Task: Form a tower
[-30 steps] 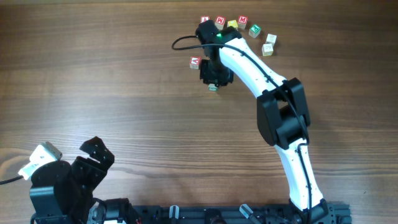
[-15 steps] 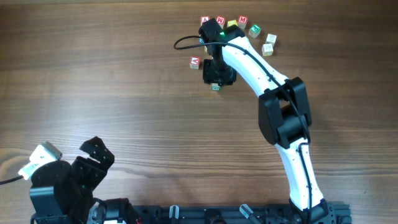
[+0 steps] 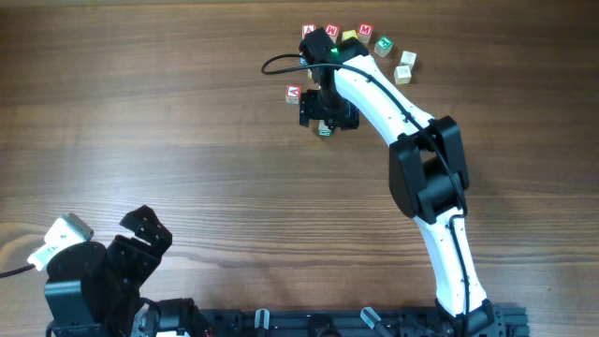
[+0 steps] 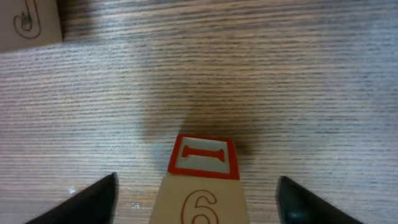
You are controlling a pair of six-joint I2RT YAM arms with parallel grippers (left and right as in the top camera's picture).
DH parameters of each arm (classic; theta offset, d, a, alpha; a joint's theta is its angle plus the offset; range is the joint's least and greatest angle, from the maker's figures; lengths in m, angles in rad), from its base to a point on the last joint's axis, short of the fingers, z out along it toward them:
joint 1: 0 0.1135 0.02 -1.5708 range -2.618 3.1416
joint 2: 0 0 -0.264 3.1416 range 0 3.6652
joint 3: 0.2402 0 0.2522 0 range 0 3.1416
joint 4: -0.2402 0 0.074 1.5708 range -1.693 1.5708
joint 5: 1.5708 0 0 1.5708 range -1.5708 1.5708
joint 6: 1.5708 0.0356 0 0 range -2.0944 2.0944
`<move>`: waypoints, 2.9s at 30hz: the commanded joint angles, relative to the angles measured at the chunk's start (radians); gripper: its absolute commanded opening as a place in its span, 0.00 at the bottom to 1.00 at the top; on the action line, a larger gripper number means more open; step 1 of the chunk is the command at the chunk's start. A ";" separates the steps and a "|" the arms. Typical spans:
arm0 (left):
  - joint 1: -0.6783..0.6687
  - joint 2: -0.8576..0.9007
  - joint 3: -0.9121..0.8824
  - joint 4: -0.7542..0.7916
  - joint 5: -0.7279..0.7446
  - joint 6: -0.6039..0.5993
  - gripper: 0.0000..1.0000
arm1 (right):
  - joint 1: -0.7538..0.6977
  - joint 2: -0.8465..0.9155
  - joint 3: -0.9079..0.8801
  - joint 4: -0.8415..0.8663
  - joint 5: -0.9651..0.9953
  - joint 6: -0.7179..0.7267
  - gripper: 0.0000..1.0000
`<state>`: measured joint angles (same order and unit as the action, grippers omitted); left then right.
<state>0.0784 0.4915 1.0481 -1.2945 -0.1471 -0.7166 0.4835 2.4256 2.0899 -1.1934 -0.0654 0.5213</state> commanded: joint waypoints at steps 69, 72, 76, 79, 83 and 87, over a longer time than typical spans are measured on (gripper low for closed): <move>-0.005 -0.004 -0.001 0.003 0.008 -0.002 1.00 | 0.020 -0.028 0.042 -0.016 0.099 0.053 0.63; -0.005 -0.004 -0.001 0.003 0.008 -0.002 1.00 | 0.018 -0.022 0.042 -0.020 0.099 0.053 0.64; -0.005 -0.004 -0.001 0.003 0.008 -0.002 1.00 | 0.018 -0.021 0.042 -0.024 0.095 0.048 0.63; -0.005 -0.004 -0.001 0.003 0.008 -0.002 1.00 | 0.018 -0.020 0.042 -0.026 0.093 0.047 0.59; -0.005 -0.004 -0.001 0.003 0.008 -0.002 1.00 | 0.018 -0.014 0.042 -0.028 0.084 0.047 0.55; -0.005 -0.004 -0.001 0.003 0.008 -0.002 1.00 | 0.018 -0.009 0.042 -0.031 0.072 0.048 0.49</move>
<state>0.0784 0.4915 1.0481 -1.2945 -0.1471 -0.7166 0.5030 2.3795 2.1159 -1.2198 0.0082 0.5709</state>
